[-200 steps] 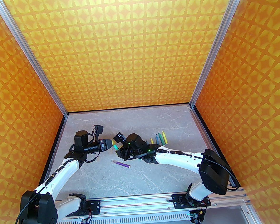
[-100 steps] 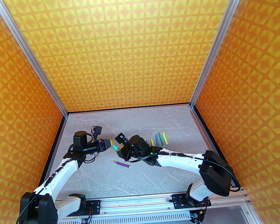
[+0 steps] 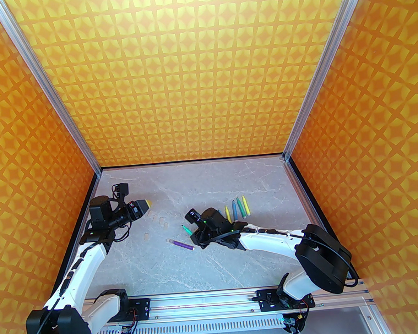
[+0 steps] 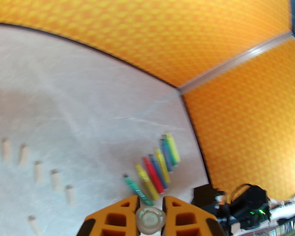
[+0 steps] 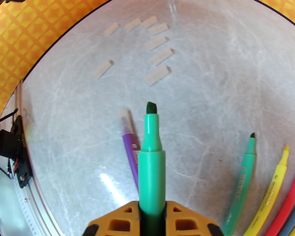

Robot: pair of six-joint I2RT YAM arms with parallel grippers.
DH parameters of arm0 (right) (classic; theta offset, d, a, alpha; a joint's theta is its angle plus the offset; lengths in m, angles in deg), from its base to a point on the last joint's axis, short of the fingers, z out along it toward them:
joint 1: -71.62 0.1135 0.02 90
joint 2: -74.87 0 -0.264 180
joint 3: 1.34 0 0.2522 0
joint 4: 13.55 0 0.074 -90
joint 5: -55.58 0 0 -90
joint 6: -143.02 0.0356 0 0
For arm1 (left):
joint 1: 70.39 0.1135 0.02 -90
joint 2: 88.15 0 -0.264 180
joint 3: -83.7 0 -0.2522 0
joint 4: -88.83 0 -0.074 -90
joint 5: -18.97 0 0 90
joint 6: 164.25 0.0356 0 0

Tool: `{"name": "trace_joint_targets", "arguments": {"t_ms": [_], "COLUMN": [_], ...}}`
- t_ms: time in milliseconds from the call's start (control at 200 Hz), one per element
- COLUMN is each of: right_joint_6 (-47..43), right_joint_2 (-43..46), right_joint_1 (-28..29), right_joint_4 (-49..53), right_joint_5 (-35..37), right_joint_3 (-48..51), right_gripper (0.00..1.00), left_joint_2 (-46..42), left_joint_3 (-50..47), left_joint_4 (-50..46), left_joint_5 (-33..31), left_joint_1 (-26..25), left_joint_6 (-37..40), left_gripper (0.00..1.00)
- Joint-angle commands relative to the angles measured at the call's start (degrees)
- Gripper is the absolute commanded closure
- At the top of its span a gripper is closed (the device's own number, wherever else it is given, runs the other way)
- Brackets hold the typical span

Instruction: Open the pen caps

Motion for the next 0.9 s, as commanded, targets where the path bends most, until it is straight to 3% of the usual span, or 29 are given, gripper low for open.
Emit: {"name": "trace_joint_targets", "arguments": {"t_ms": [0,120,255,410,720,895], "right_joint_6": [0.6,1.1,1.3,1.0,0.7,0.3], "right_joint_2": [-3.5,-7.8,-12.9,-15.8,-18.9,-19.4], "right_joint_1": [-0.7,-0.7,-0.8,-0.7,-0.7,-0.8], "right_joint_4": [2.4,4.0,6.9,8.3,11.1,13.3], "right_joint_5": [6.2,9.0,11.1,11.7,13.3,14.3], "right_joint_3": [-3.8,-7.2,-10.9,-12.7,-14.8,-15.8], "right_gripper": [1.00,1.00,1.00,1.00,0.94,0.86], "left_joint_2": [0.4,0.8,3.5,7.0,16.3,19.3], "left_joint_3": [2.6,0.9,-0.9,-1.8,-2.4,-1.3], "left_joint_4": [-17.2,-23.7,-23.0,-24.7,-21.0,-19.8], "left_joint_5": [-15.9,-27.7,-29.7,-36.7,-36.8,-35.2], "left_joint_1": [0.5,0.5,0.3,0.2,-0.2,-0.8], "left_joint_6": [6.3,6.5,5.0,4.6,5.1,5.7], "left_gripper": [1.00,1.00,1.00,1.00,0.98,0.91]}}
